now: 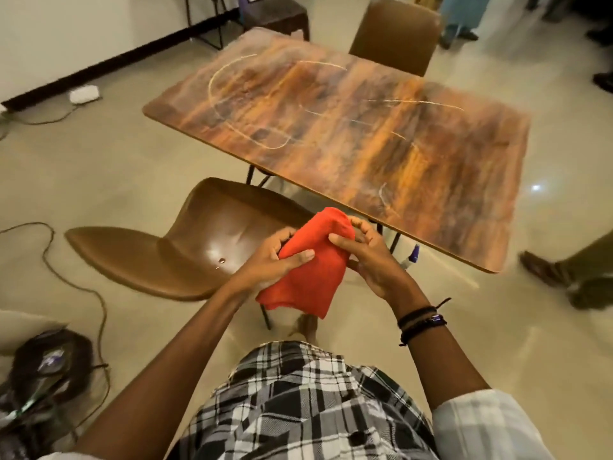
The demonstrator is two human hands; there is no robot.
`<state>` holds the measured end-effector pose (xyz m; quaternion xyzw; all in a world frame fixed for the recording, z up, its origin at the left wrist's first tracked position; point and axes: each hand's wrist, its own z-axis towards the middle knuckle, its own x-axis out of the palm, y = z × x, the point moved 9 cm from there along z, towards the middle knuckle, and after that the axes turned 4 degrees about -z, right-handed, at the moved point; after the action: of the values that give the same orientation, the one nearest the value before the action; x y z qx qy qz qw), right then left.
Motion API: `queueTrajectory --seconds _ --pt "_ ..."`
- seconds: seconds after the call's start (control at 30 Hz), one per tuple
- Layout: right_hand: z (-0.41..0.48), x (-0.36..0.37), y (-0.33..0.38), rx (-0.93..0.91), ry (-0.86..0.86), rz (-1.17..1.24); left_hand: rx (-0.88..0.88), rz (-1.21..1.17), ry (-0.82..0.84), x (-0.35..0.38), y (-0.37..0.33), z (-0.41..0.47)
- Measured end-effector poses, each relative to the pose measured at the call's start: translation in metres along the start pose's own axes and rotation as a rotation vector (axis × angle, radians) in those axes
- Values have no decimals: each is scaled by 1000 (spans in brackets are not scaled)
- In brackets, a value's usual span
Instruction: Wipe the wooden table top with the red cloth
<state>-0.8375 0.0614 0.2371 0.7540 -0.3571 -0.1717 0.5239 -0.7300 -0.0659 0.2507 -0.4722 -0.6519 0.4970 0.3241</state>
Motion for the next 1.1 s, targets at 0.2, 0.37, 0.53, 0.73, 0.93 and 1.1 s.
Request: queueTrajectory --seconds 0.2,0.37,0.53,0.73,0.93,1.1 --pt "18 -64 -13 118 2 128 -84 -272 62 62 -6 96" --pt "41 -127 -2 152 -134 190 -125 -238 115 110 -26 168" --pt "59 -189 6 268 -212 295 -132 -274 191 157 -34 239" --pt "69 -240 -6 345 -321 333 -173 -218 293 216 -22 289" --pt "56 -341 7 178 -736 -110 -120 51 387 264 -6 322" --pt "61 -379 37 -52 -831 -879 -2 332 376 272 8 342"
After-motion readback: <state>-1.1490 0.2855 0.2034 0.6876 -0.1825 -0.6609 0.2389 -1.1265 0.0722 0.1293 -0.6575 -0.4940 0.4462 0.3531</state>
